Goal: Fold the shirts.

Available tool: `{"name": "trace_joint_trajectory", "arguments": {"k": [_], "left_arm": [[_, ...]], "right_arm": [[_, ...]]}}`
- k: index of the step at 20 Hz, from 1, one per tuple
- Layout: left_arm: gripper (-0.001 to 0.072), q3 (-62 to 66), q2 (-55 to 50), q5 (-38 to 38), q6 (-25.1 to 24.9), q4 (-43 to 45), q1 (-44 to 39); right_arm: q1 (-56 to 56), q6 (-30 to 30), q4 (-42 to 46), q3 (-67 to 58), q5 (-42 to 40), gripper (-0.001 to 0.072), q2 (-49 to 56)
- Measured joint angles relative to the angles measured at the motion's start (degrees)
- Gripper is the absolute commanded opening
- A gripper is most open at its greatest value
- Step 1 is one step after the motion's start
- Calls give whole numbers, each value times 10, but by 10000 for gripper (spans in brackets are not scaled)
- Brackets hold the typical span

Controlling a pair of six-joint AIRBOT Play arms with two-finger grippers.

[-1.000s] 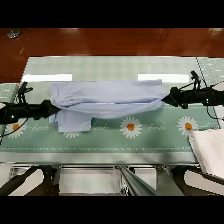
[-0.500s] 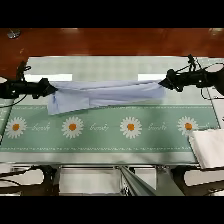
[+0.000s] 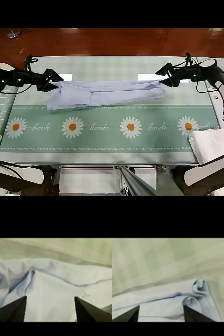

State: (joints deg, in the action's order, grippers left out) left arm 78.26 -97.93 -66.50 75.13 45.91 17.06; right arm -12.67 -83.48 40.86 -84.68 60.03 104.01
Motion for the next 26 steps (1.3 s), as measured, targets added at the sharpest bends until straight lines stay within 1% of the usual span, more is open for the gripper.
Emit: {"name": "trace_joint_trajectory", "arguments": {"k": [2, 4, 6, 7, 10, 12, 14, 16, 17, 18, 19, 21, 22, 23, 26], "left_arm": [[700, 20, 1, -60, 22, 57, 36], [700, 20, 19, -102, 44, 96, 78], [700, -17, 58, -105, 57, 123, 111], [700, -48, 85, -98, 57, 125, 119], [700, -179, 185, -18, 48, 135, 120], [700, -260, 249, 28, 42, 131, 107], [700, -312, 299, 63, 37, 121, 91], [700, -335, 331, 81, 28, 97, 69], [700, -340, 340, 86, 24, 83, 56], [700, -341, 346, 91, 18, 67, 40], [700, -340, 350, 96, 15, 54, 22], [684, -335, 353, 99, 9, 32, -18], [423, -330, 354, 99, 7, 27, -38], [37, -324, 354, 100, 3, 21, -61], [26, -296, 345, 104, -13, 9, -132]], "right_arm": [[-22, 5, 25, -15, 30, 631, -2], [-42, -5, 71, -19, 59, 630, -4], [-52, -17, 103, -15, 70, 630, -3], [-54, -20, 112, -13, 72, 630, 0], [-53, -23, 113, -10, 74, 630, 18], [-49, -22, 95, -9, 77, 630, 31], [-38, -16, 73, -9, 87, 630, 42], [-20, -7, 64, -9, 98, 609, 48], [-11, -3, 64, -9, 102, 485, 49], [-2, -1, 65, -8, 106, 185, 51], [5, 0, 75, -7, 110, 21, 53], [12, 3, 71, -8, 121, 20, 45], [14, 6, 71, -8, 125, 21, 36], [16, 9, 82, -8, 132, 20, 20], [19, 14, 138, 3, 155, 20, -57]]}}
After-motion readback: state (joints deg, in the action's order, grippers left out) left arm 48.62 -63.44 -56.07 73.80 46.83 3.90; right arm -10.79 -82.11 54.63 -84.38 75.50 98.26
